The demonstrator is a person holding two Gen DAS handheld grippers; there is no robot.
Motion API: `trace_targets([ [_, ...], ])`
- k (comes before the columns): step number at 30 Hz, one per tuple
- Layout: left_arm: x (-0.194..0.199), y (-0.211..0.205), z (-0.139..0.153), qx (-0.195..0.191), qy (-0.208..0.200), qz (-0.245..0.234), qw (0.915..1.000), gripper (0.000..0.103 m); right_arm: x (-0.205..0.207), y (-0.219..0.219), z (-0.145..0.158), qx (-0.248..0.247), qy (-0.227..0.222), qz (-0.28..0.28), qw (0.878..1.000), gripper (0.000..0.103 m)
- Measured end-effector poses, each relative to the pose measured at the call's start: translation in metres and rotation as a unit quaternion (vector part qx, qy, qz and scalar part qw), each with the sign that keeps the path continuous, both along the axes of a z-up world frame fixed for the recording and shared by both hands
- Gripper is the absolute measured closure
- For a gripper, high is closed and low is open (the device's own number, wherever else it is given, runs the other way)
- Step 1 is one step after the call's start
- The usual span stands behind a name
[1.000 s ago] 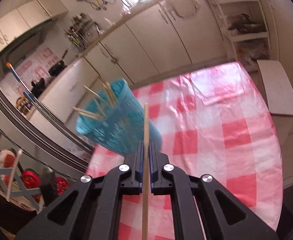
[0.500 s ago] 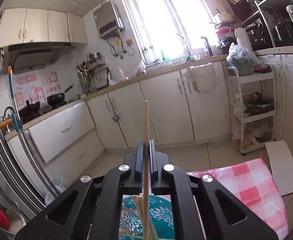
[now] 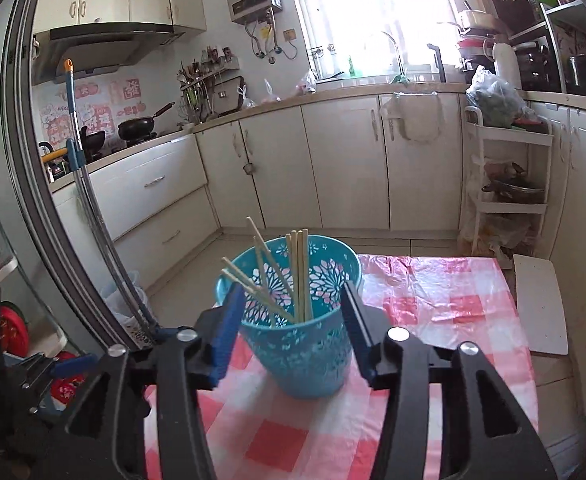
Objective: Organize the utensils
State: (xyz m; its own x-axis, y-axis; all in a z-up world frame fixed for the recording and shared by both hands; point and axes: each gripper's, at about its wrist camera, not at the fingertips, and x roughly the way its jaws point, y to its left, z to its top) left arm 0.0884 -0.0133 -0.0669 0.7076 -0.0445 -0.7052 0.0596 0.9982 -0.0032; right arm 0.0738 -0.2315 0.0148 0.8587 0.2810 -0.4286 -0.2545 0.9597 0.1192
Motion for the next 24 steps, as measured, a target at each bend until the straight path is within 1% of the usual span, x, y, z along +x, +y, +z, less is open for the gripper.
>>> trace_targets([
  [1, -0.005, -0.003, 0.008, 0.005, -0.004, -0.001, 1.0, 0.008, -0.015, -0.002, 0.007, 0.0, 0.002, -0.003, 1.0, 0.04],
  [2, -0.011, -0.007, 0.016, 0.01, -0.01, -0.004, 0.9999, 0.008, -0.029, -0.004, 0.013, 0.0, 0.004, -0.011, 1.0, 0.029],
  [4, -0.025, -0.013, 0.033, 0.015, -0.021, -0.014, 0.9996, 0.008, -0.053, -0.009, 0.024, 0.007, 0.012, -0.026, 1.0, 0.019],
  [6, -0.041, -0.02, 0.051, 0.018, -0.022, -0.028, 0.9992, 0.008, -0.077, -0.012, 0.036, 0.015, 0.018, -0.038, 0.999, 0.015],
  [7, -0.048, -0.022, 0.058, 0.02, -0.024, -0.032, 0.999, 0.008, -0.086, -0.013, 0.04, 0.016, 0.02, -0.043, 0.999, 0.011],
  [11, -0.086, -0.024, 0.087, 0.019, -0.043, -0.03, 0.9985, 0.008, -0.125, -0.009, 0.058, 0.012, 0.017, -0.061, 0.998, 0.007],
  [14, -0.111, -0.019, 0.101, 0.003, -0.035, -0.027, 0.999, 0.008, -0.155, -0.001, 0.063, 0.004, 0.016, -0.07, 0.997, 0.007],
  [15, -0.119, -0.018, 0.103, -0.001, -0.03, -0.027, 0.9992, 0.008, -0.163, 0.002, 0.064, 0.001, 0.016, -0.071, 0.997, 0.007],
  [17, -0.136, -0.016, 0.109, 0.006, -0.02, -0.027, 0.9994, 0.008, -0.183, 0.007, 0.065, 0.001, 0.017, -0.07, 0.997, 0.007],
  [20, -0.167, -0.013, 0.12, 0.019, -0.034, -0.019, 0.999, 0.008, -0.212, 0.012, 0.066, 0.008, 0.01, -0.071, 0.997, 0.007],
  [22, -0.183, -0.009, 0.126, 0.015, -0.039, -0.012, 0.9991, 0.008, -0.23, 0.015, 0.066, 0.009, 0.0, -0.071, 0.997, 0.007],
  [24, -0.196, -0.006, 0.13, 0.008, -0.044, 0.002, 0.999, 0.008, -0.239, 0.018, 0.066, 0.003, -0.005, -0.069, 0.998, 0.007],
])
